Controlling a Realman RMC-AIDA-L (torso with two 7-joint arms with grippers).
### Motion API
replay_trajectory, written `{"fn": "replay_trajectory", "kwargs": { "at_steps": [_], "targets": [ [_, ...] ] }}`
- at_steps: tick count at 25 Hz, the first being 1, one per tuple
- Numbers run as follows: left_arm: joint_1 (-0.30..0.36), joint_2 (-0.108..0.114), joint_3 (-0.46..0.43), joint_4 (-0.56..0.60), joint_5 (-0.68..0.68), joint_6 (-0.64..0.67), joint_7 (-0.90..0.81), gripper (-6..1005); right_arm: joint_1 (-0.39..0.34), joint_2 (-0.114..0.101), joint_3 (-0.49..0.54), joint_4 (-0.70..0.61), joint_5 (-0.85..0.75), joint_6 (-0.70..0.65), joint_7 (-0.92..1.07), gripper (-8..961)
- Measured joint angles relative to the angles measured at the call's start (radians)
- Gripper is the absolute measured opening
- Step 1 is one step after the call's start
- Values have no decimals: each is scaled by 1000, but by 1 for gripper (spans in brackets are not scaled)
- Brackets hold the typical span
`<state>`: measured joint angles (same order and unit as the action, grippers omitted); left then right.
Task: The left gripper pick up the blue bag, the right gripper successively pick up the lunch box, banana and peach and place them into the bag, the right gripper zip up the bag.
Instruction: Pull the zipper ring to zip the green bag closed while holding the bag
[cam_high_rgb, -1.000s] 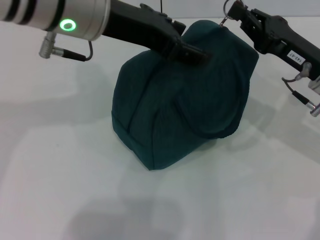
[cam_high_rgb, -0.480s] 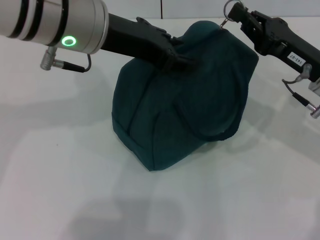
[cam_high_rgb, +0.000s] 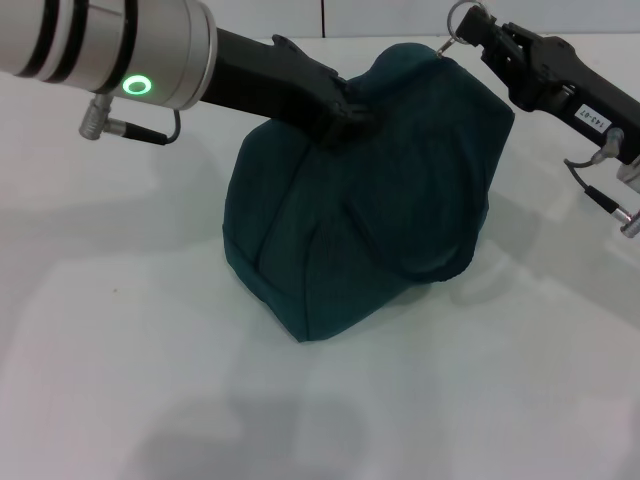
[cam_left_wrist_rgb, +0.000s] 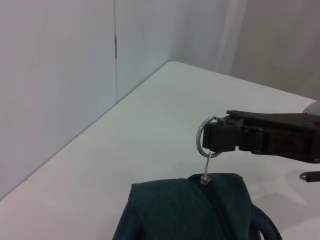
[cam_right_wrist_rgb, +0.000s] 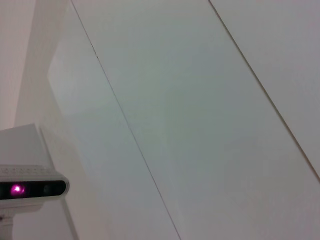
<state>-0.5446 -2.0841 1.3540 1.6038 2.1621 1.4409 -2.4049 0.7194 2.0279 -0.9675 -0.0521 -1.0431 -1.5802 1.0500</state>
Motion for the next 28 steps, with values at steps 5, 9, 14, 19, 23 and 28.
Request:
{"fn": "replay_trajectory", "kwargs": {
  "at_steps": [5, 9, 14, 19, 23, 28],
  "targets": [
    [0, -2, 1, 0, 10, -3, 13, 194, -3, 0, 5, 1, 0, 2, 2, 63],
    [4, -3, -6, 2, 4, -6, 26, 177, -19, 0, 7, 8, 26, 14, 3, 65],
    [16, -2, -18, 6, -25, -8, 46, 155, -55, 0, 7, 12, 86, 79, 23, 67],
    [22, -1, -38, 6, -64, 1, 73, 99, -84, 0, 7, 4, 116, 167, 45, 68],
    [23, 1, -50, 6, -87, 2, 87, 76, -89, 0, 5, 1, 117, 274, 65, 70],
    [25, -1, -59, 4, -91, 3, 97, 71, -80, 0, -5, 1, 107, 374, 64, 72]
  ]
}}
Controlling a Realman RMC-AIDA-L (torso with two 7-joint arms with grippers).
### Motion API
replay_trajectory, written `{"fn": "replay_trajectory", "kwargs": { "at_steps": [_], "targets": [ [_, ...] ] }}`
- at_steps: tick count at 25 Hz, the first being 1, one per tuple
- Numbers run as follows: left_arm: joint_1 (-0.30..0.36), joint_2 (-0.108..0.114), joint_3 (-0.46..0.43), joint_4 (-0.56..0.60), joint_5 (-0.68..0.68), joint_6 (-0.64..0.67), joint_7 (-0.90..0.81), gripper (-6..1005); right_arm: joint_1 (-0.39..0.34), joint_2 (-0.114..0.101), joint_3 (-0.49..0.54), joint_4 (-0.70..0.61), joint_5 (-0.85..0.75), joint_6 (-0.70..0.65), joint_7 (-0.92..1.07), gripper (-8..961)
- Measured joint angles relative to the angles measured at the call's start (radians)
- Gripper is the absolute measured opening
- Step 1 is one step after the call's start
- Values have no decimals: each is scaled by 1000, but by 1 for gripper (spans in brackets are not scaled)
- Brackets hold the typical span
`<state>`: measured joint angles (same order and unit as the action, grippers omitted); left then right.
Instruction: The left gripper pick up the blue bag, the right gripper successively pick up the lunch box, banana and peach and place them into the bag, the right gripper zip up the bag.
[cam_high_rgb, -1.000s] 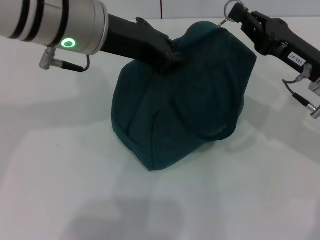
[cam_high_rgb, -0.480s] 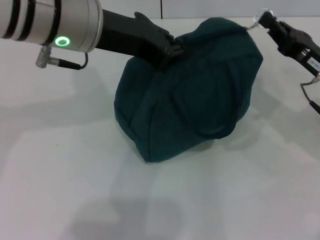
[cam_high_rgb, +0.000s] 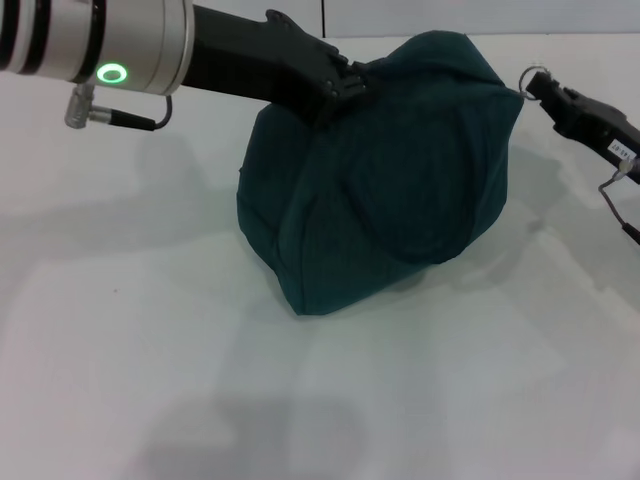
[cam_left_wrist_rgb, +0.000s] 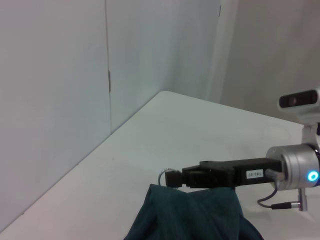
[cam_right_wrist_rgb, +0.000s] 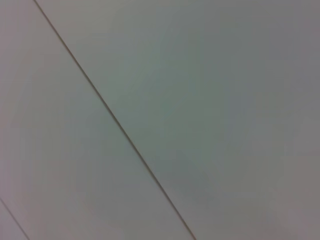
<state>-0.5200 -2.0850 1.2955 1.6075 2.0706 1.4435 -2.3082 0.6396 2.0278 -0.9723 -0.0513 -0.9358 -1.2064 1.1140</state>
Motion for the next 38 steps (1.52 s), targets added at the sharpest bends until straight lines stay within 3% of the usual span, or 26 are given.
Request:
{"fn": "replay_trajectory", "kwargs": {
  "at_steps": [5, 11, 21, 24, 31, 38],
  "targets": [
    [6, -2, -1, -4, 0, -6, 9, 70, 8, 0, -18, -1, -1, 19, 3, 74],
    [14, -3, -20, -33, -15, -27, 24, 69, -22, 0, -27, -15, 16, -70, 10, 76],
    [19, -1, -83, -111, -119, -34, 55, 67, -117, -6, -43, -56, 36, -155, -20, 263],
    [34, -1, -107, -125, -184, -29, 92, 122, -141, -6, -61, -59, 35, -196, -55, 378],
    [119, 1, -183, -127, -332, 16, 228, 357, -216, -19, -85, -110, 5, -353, -135, 677],
    [326, -2, -229, -202, -492, 115, 565, 692, -344, -24, -94, -282, -232, -596, -276, 864]
  ]
}}
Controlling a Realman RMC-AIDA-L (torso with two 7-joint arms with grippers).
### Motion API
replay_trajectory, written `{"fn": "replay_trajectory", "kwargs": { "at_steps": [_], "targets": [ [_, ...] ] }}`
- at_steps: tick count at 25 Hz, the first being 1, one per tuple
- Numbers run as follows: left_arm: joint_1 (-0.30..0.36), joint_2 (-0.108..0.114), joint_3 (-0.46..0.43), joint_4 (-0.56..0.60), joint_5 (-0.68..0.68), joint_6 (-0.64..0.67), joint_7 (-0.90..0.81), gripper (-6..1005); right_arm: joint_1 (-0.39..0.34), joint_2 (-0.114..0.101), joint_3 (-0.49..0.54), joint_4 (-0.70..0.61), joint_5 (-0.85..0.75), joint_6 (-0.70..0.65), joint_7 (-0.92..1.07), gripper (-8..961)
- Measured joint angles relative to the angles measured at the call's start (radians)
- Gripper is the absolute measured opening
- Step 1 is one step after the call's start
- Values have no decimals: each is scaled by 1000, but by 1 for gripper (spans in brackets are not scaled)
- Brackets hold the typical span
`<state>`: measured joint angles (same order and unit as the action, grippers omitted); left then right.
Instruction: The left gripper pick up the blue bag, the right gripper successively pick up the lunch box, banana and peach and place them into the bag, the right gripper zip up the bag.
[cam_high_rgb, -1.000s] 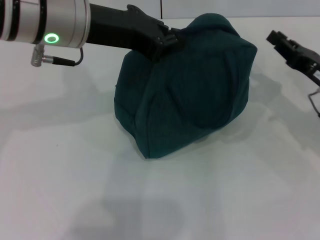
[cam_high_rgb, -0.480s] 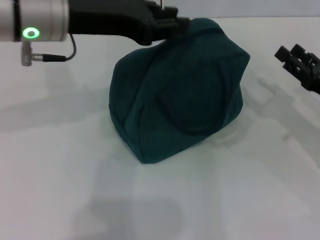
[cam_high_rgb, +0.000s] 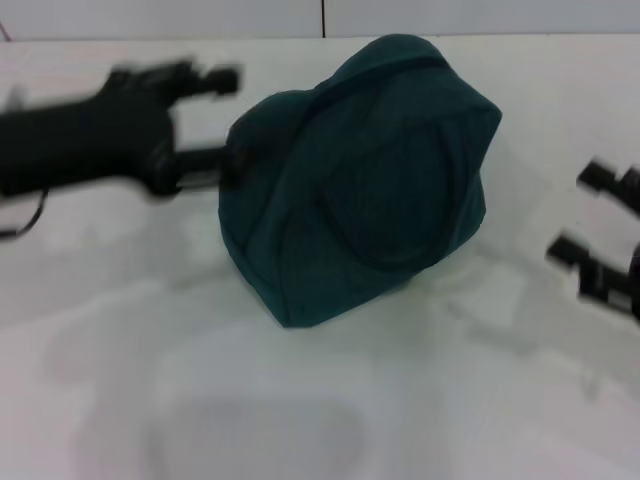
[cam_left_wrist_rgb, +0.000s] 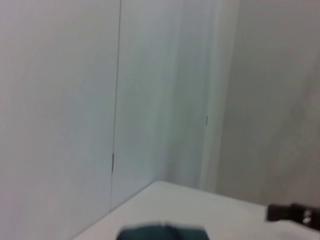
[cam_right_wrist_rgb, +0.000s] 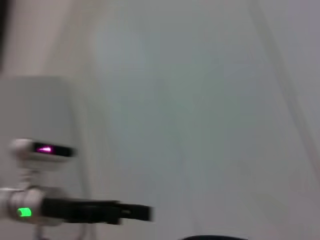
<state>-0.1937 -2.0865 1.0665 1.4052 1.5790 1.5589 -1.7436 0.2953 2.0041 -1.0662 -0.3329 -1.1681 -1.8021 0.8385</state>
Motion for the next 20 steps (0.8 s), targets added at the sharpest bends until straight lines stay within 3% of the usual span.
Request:
{"fn": "replay_trajectory", "kwargs": {
  "at_steps": [2, 8, 16, 20],
  "targets": [
    [49, 0, -9, -54, -20, 23, 93, 773, -10, 0, 0, 8, -55, -40, -62, 867],
    [152, 1, -22, -318, -17, 73, 427, 834, -11, 4, 1, 85, -177, -29, -178, 868],
    [151, 3, -131, -680, 54, 69, 684, 883, -15, 5, 8, 182, -179, 145, -267, 868],
    [153, 3, -147, -760, 61, 62, 752, 881, -15, 6, 13, 200, -175, 213, -301, 868]
  ]
}}
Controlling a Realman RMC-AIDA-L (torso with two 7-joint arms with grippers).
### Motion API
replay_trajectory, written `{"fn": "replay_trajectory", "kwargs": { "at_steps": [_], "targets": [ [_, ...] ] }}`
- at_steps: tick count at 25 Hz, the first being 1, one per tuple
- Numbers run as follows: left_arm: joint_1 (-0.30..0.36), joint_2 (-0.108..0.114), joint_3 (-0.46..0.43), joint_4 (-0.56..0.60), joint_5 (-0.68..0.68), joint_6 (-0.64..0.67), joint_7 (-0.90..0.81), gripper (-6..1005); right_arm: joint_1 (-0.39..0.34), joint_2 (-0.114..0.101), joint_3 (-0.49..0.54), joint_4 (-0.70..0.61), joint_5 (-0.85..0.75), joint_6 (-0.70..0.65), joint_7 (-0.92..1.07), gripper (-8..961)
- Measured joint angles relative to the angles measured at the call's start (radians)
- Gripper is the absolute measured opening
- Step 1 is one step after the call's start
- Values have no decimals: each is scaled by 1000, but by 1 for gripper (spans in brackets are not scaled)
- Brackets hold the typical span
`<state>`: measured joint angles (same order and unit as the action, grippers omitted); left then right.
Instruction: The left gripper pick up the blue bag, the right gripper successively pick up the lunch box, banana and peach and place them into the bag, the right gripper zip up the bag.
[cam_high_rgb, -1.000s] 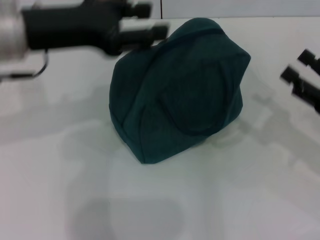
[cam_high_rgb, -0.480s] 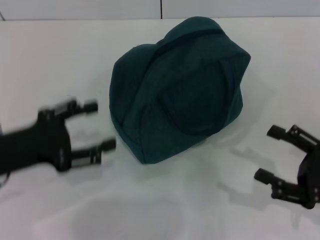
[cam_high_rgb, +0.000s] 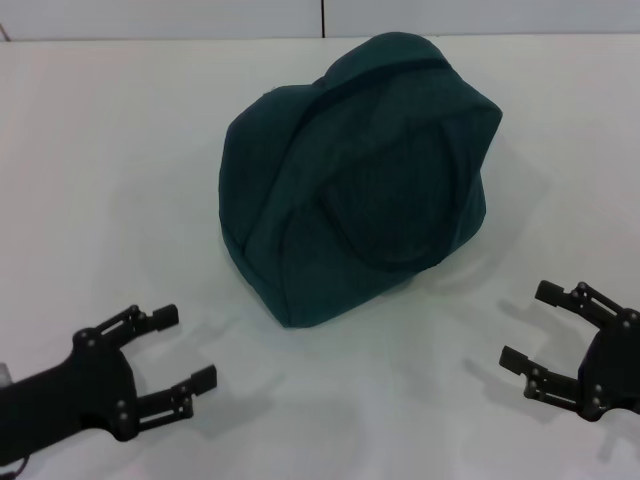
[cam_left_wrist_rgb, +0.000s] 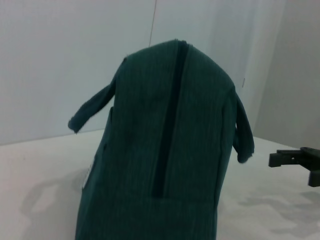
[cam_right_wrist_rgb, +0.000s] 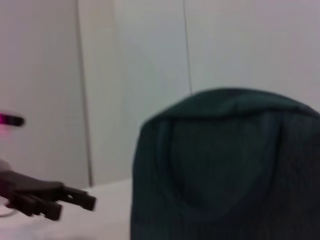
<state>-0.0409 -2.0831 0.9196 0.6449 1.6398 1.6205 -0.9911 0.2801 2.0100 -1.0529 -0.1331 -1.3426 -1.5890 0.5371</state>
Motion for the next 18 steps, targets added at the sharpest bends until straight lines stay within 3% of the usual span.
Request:
{"fn": "replay_trajectory", "kwargs": {
  "at_steps": [18],
  "targets": [
    [-12, 1, -2, -27, 3, -16, 26, 880, 8, 1, -9, 3, -4, 41, -6, 868]
  ]
}}
